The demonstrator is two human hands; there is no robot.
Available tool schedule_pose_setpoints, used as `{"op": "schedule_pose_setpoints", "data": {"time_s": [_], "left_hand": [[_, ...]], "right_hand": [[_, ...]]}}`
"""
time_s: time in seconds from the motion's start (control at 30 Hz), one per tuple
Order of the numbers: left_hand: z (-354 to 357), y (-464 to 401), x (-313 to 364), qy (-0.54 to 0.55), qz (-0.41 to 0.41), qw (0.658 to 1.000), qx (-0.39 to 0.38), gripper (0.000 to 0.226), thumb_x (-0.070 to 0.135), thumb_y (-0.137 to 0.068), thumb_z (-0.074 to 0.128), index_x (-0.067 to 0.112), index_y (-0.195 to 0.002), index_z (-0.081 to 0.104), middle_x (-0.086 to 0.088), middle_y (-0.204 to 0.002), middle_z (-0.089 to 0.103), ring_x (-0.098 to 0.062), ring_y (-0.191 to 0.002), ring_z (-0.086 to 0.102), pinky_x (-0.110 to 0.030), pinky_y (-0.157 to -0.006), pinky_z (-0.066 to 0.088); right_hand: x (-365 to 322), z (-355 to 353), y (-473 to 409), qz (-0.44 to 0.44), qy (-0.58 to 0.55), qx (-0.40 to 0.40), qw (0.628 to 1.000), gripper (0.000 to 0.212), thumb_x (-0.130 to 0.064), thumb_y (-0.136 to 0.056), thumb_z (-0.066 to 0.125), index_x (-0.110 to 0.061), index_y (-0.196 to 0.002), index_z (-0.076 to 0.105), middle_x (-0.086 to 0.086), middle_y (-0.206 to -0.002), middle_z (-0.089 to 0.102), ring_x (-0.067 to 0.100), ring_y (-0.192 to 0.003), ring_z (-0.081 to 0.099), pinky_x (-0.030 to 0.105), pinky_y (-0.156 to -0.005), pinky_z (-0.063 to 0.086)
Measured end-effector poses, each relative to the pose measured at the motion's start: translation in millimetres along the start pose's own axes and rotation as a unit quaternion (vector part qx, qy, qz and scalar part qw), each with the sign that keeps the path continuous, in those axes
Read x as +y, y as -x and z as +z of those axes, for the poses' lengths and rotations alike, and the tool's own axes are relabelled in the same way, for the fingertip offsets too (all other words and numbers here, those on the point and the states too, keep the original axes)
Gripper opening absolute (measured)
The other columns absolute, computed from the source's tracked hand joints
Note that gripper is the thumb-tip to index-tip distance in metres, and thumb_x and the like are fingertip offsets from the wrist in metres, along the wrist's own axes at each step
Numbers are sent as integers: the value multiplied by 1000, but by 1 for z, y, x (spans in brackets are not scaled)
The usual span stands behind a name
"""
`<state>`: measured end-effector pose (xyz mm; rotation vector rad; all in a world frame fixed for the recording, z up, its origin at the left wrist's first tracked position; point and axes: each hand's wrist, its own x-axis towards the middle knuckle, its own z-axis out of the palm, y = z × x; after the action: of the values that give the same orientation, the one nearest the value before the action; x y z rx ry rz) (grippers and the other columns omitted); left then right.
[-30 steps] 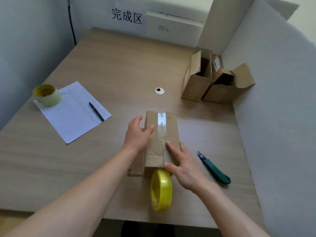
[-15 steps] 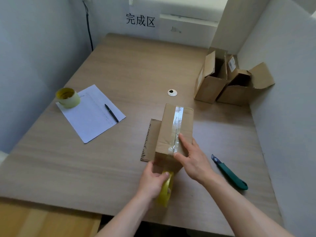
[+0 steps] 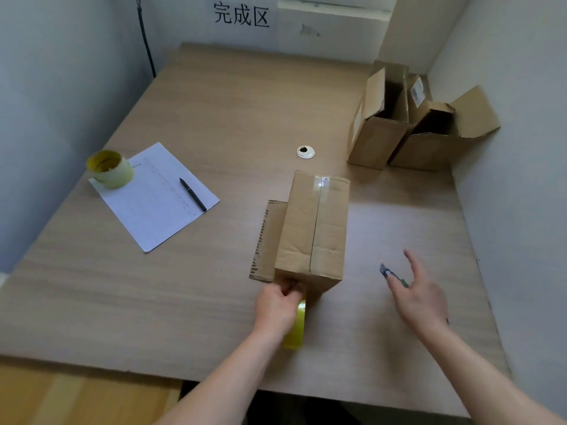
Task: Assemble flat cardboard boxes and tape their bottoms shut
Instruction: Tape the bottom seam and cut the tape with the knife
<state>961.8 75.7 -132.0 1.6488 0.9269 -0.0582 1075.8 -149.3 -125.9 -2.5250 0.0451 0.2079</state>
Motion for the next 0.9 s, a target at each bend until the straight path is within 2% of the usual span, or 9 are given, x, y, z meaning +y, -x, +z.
{"op": "schedule_pose_setpoints", "data": {"time_s": [0.1,0.17,0.23,0.3,0.37,0.43,0.53,0.73,0.9], "left_hand": [[2,-5,0,-11,3,1000,2,25,29,-87,69,6,-94,75,-13,-89,74,-28,-89,67,-34,-78,49],[3,-7,-1,-22,3,1000,4,25,31,-87,70,7,-94,76,-12,-91,74,-28,-91,67,-35,-80,49],[2,-9,-1,-21,2,1000,4,24,31,-87,70,9,-95,76,-11,-91,75,-27,-92,67,-34,-80,49],[3,-10,-2,-18,1,1000,2,22,31,-86,71,11,-95,77,-9,-90,75,-26,-92,68,-33,-80,50],[3,-10,-2,-11,-3,1000,3,20,31,-85,72,13,-94,77,-7,-89,75,-25,-92,68,-34,-81,51],[2,-10,-1,-14,-3,1000,5,20,31,-84,72,13,-93,77,-7,-89,75,-25,-91,68,-33,-80,50],[1,-10,-1,-26,5,1000,3,21,31,-84,73,13,-93,77,-7,-89,75,-25,-90,67,-31,-78,49],[0,-8,0,-31,4,999,10,20,28,-84,72,10,-91,77,-10,-87,74,-29,-87,66,-32,-76,49],[-2,-6,7,-20,-4,1000,17,17,25,-81,71,9,-73,72,-10,-74,70,-30,-79,64,-33,-69,49]], "right_hand": [[61,2,5,12,215,-98,972,70,-29,-88,64,-23,-150,32,7,-144,47,33,-125,47,45,-100,44],[81,6,6,-1,221,-91,971,61,-22,-89,59,-19,-147,39,12,-127,54,32,-110,50,44,-91,47],[78,6,12,36,130,-45,990,51,-20,-90,55,-14,-140,46,16,-115,59,33,-99,54,44,-84,48],[62,3,26,78,-74,19,994,45,-29,-85,48,-21,-129,56,12,-93,64,33,-82,58,47,-74,52],[39,-4,52,-11,-188,49,981,39,-41,-81,48,-37,-118,59,-3,-78,63,22,-69,59,39,-65,53],[17,-10,77,-181,-174,25,968,31,-43,-84,57,-40,-115,61,-14,-92,67,3,-79,64,16,-72,50],[-6,-9,92,-328,-99,-43,939,30,-32,-89,63,-29,-118,65,-18,-104,64,4,-87,64,17,-75,48],[-32,1,79,-317,26,-67,946,31,-22,-90,68,-23,-120,67,-10,-94,63,15,-74,62,40,-58,53],[-44,4,76,-331,78,-56,939,33,-18,-85,74,-24,-118,69,-8,-88,61,17,-64,59,37,-48,49]]}}
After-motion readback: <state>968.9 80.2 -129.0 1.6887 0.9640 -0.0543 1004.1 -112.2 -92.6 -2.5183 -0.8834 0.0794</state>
